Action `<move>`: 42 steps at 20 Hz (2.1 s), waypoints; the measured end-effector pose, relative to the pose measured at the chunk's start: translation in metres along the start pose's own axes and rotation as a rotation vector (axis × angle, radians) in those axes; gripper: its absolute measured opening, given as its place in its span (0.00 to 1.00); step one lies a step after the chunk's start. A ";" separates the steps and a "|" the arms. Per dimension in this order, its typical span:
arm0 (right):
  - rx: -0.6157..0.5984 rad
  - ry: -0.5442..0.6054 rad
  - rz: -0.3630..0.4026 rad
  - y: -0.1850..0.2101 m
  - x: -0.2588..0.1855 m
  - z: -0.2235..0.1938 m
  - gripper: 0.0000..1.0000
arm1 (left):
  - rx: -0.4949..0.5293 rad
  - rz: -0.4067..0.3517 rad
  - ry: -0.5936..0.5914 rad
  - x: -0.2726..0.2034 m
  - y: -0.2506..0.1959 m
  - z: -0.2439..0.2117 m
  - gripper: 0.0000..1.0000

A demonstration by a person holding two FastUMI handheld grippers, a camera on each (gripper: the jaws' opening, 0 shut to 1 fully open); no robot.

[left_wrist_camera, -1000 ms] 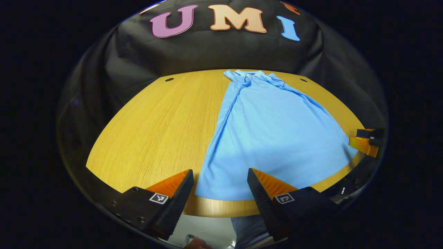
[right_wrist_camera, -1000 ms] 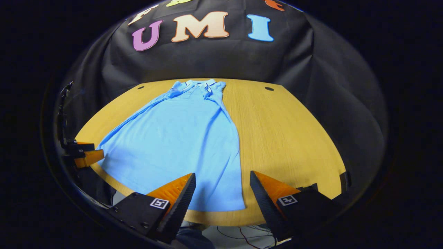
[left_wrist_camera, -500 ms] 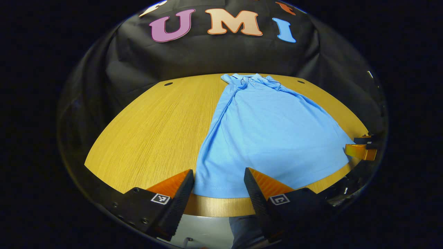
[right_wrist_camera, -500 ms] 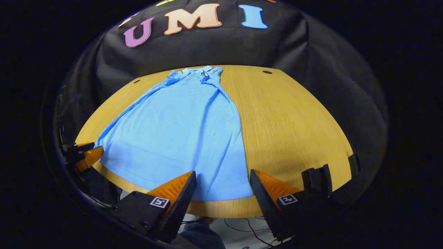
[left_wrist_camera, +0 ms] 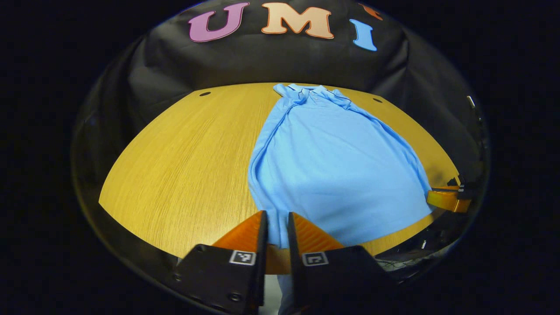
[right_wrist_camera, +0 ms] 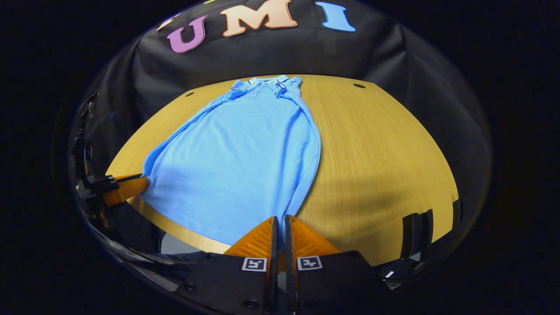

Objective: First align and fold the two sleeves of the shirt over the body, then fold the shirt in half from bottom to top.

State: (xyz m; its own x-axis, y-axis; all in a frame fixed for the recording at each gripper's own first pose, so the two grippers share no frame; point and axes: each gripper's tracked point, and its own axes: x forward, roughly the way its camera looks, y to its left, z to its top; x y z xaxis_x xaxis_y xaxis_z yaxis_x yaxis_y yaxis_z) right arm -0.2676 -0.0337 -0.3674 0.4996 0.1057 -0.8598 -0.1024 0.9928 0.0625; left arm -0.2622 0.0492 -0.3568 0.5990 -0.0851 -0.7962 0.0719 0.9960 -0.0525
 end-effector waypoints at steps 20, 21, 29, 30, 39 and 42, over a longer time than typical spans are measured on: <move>0.111 -0.193 0.105 0.027 0.019 0.125 0.03 | -0.139 -0.124 -0.032 0.024 -0.014 0.103 0.00; 0.122 -0.209 0.109 0.029 0.022 0.136 0.03 | -0.139 -0.126 -0.043 0.027 -0.014 0.112 0.00; 0.193 -0.317 0.127 0.032 0.051 0.227 0.02 | -0.140 -0.180 -0.112 0.065 -0.021 0.189 0.00; 0.199 -0.327 0.128 0.031 0.055 0.238 0.02 | -0.147 -0.180 -0.119 0.069 -0.020 0.199 0.00; 0.221 -0.447 0.094 0.020 0.103 0.346 0.03 | -0.146 -0.174 -0.211 0.123 0.004 0.300 0.00; 0.230 -0.478 0.079 0.018 0.129 0.383 0.02 | -0.144 -0.187 -0.227 0.146 0.008 0.330 0.00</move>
State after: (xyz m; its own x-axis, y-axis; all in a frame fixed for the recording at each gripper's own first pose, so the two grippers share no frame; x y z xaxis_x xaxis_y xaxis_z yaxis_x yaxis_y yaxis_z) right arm 0.1244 0.0193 -0.2828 0.8392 0.1416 -0.5250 0.0089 0.9618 0.2736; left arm 0.0893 0.0364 -0.2745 0.7496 -0.2541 -0.6111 0.0931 0.9547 -0.2827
